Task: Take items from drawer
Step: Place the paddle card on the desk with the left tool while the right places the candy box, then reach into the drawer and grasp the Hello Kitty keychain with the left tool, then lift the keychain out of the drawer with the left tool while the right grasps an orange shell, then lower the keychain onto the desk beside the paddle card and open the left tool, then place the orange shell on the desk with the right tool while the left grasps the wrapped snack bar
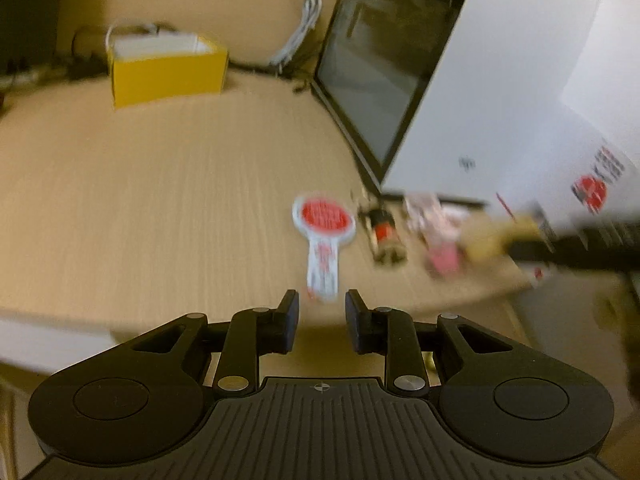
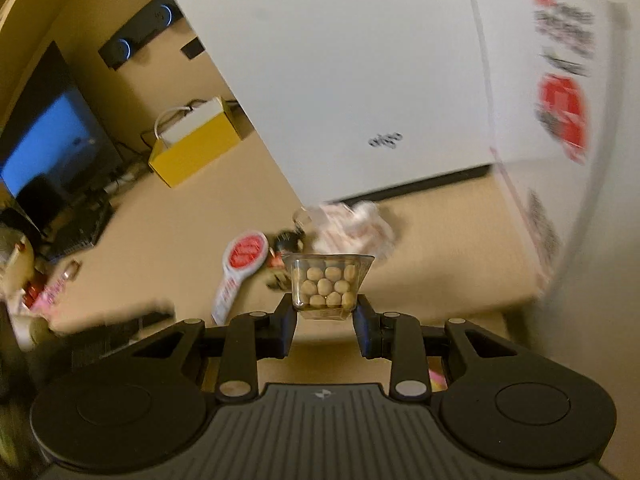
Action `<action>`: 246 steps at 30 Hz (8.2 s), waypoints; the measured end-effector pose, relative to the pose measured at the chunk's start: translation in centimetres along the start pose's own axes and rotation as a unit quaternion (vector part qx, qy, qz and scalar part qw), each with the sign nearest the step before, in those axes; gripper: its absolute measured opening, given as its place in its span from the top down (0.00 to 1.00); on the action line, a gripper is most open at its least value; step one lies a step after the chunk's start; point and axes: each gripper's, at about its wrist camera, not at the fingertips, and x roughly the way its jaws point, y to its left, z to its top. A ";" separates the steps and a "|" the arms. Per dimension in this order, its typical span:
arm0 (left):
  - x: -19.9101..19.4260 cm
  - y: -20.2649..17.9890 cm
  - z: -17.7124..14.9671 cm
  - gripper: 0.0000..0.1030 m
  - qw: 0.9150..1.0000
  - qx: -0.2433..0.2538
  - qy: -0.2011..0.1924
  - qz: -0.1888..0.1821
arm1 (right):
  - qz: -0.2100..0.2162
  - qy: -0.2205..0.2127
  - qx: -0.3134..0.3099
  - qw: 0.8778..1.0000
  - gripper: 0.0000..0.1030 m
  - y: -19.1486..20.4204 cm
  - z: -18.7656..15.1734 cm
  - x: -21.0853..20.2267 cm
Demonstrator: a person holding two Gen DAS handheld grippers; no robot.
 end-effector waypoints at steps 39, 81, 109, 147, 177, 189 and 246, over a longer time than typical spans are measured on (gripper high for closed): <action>4.6 -3.1 -6.9 0.73 0.981 0.119 0.149 -0.031 | -0.133 0.038 -0.094 0.986 0.13 0.1 -8.0 2.1; 16.9 -8.4 -6.6 0.60 0.917 0.234 0.278 -0.166 | -0.117 0.163 -0.087 0.976 0.01 -1.8 -14.9 2.8; 8.3 0.4 -3.4 0.71 0.983 0.083 0.158 -0.037 | -0.092 0.194 -0.053 0.975 0.07 -0.1 -9.9 6.0; -0.9 6.5 -5.8 0.71 0.995 -0.042 0.084 -0.019 | -0.121 0.316 -0.178 0.924 0.72 3.8 -10.6 16.3; -1.4 -0.7 -2.9 0.71 0.978 0.100 0.112 -0.147 | -0.101 0.166 -0.130 0.972 0.50 5.9 -8.1 2.2; 6.2 -8.1 6.9 0.71 0.974 0.123 0.061 -0.183 | -0.140 0.014 -0.089 0.986 0.50 3.9 -3.8 -1.3; 3.9 5.1 -6.1 0.71 0.976 0.102 0.191 -0.029 | -0.222 -0.061 -0.188 0.955 0.30 2.4 2.9 4.6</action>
